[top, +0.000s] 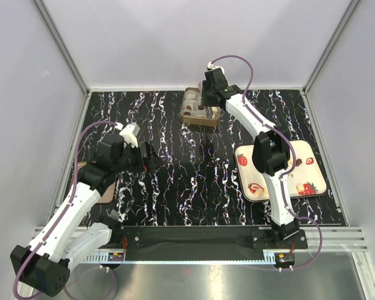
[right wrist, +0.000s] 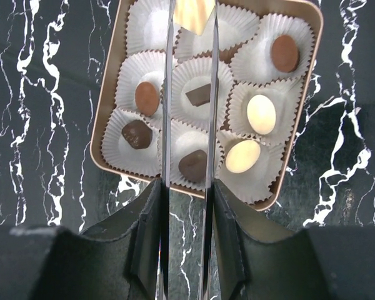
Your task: Pack the chocolate
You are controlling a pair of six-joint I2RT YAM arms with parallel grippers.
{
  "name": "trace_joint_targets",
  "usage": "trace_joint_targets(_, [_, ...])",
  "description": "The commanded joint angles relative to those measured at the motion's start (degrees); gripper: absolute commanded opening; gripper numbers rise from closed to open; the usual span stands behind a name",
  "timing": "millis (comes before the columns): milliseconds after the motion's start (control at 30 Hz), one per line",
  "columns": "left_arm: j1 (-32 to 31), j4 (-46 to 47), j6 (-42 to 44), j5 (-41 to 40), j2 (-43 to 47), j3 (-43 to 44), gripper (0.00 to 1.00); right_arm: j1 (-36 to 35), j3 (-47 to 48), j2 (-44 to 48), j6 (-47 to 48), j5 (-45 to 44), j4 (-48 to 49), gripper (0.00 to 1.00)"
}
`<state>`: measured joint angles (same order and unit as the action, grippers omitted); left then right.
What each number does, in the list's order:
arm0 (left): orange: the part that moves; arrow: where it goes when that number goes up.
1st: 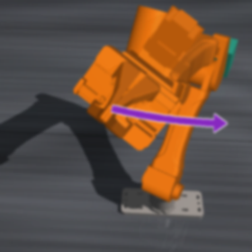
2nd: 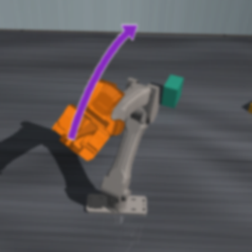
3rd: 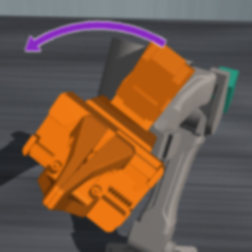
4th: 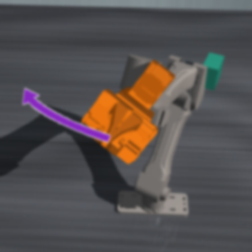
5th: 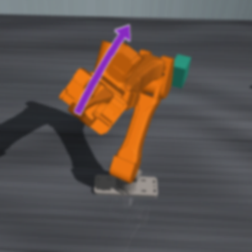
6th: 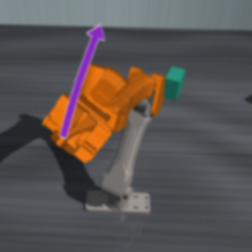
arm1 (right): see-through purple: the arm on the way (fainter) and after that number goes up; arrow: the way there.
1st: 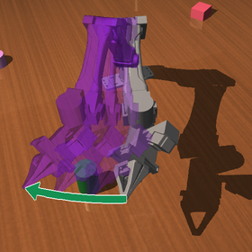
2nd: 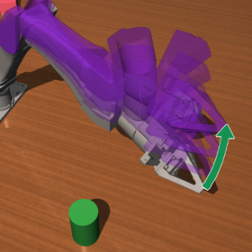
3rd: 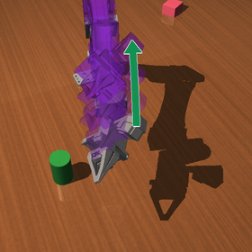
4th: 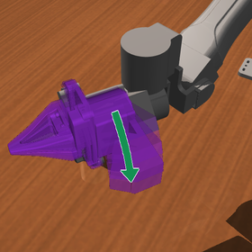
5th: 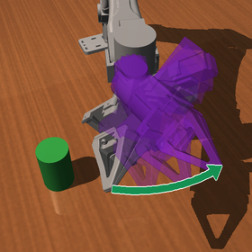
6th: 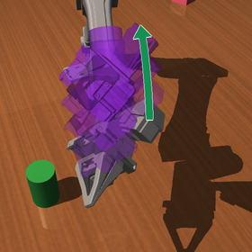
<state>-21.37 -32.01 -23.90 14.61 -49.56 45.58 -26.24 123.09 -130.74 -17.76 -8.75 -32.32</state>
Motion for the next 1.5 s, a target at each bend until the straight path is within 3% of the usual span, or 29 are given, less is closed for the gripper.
trace_joint_targets(0, [-0.17, 1.95, 0.61, -0.29, 0.08, 0.21, 0.99, -0.22, 1.37, -0.13, 1.85, -2.14, 4.37, 0.36])
trace_joint_targets(500, [-0.17, 1.86, 0.61, -0.64, -0.27, 0.3, 0.99, -0.13, 2.77, -3.91, 2.64, -3.73, 4.8, 0.39])
trace_joint_targets(967, [-0.17, 1.78, 0.61, -0.72, -0.54, 0.3, 0.99, -0.13, 2.95, -4.79, 3.52, -5.83, 4.63, 0.48])
trace_joint_targets(1467, [-0.17, 1.95, 0.43, -0.81, 0.25, 0.12, 0.99, -0.21, 2.16, 6.62, 5.02, -6.89, -0.28, 0.5])
